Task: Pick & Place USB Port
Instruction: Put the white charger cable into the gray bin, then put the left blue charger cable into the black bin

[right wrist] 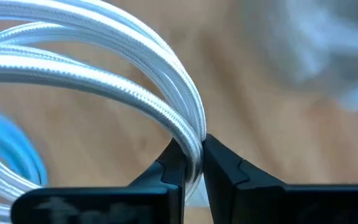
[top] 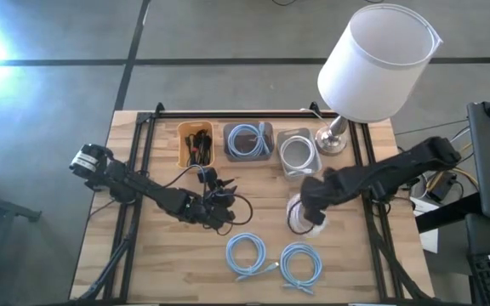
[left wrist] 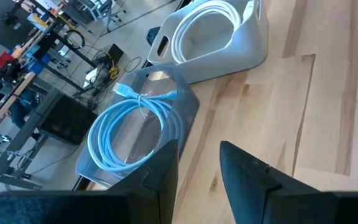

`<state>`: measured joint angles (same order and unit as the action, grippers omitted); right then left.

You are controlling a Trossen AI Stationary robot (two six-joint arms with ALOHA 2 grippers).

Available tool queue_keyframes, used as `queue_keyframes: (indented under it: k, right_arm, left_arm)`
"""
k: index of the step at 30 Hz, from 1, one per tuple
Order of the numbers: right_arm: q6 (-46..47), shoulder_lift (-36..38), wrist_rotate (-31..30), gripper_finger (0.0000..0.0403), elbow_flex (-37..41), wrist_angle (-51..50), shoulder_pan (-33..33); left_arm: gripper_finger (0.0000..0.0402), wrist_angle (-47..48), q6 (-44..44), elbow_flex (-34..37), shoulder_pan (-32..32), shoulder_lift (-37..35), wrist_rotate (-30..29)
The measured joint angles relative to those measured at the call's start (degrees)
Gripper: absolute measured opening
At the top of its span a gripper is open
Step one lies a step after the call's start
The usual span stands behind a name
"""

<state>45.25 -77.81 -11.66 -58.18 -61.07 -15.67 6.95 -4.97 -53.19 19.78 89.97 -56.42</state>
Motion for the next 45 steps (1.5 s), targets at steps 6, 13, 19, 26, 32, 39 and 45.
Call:
queue_keyframes:
  k: [6, 13, 19, 26, 32, 39, 45]
  right_arm:
    - [-3.8, 3.9, -10.0, 0.003, -7.0, -0.2, 3.1]
    - [-11.4, 2.7, -18.6, 0.0029, -12.4, -0.3, 11.5]
    - [-12.5, -1.6, -18.6, 0.0029, -12.4, -0.6, 21.6]
    - [-10.9, -8.3, -20.0, 0.0031, -12.2, -1.5, 30.0]
    - [-11.0, -14.7, -20.0, 0.0061, -12.2, -1.8, 32.7]
    - [-10.9, -19.0, -21.4, 0.0098, -12.3, -5.4, 33.0]
    - [-7.8, -18.9, -21.5, 0.0122, -12.4, -9.0, 33.0]
  left_arm:
    - [0.0122, 0.0, 0.0, 0.0, -0.3, 0.0, 0.0]
    - [0.0122, 0.0, 0.0, 0.0, -0.3, 0.0, 0.0]
    - [0.0122, 0.0, 0.0, 0.0, -0.3, 0.0, 0.0]
    - [0.0122, 0.0, 0.0, 0.0, -0.3, 0.0, 0.0]
    - [0.0122, 0.1, 0.0, 0.0, -0.3, 0.0, 0.0]
    - [0.0122, 1.2, 0.0, 0.0, -0.3, 0.0, 0.0]
    - [0.0122, 1.3, 0.0, 0.0, -0.3, 0.0, 0.0]
